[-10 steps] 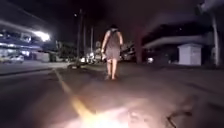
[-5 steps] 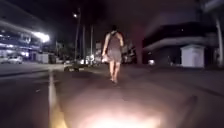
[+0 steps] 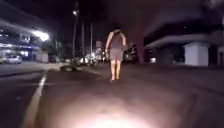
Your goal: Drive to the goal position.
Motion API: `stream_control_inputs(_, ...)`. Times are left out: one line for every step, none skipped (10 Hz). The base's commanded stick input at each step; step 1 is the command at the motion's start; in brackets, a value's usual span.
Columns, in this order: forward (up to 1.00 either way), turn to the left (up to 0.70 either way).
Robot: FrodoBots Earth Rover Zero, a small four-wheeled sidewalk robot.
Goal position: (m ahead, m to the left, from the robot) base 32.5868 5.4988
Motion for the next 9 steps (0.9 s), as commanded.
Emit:
stream_control_inputs(1.0, 0.0)
stream_control_inputs(1.0, 0.0)
stream_control_inputs(1.0, 0.0)
stream_control_inputs(1.0, 0.0)
stream_control_inputs(1.0, 0.0)
stream_control_inputs(1.0, 0.0)
stream_control_inputs(1.0, 0.0)
stream_control_inputs(1.0, 0.0)
stream_control_inputs(1.0, 0.0)
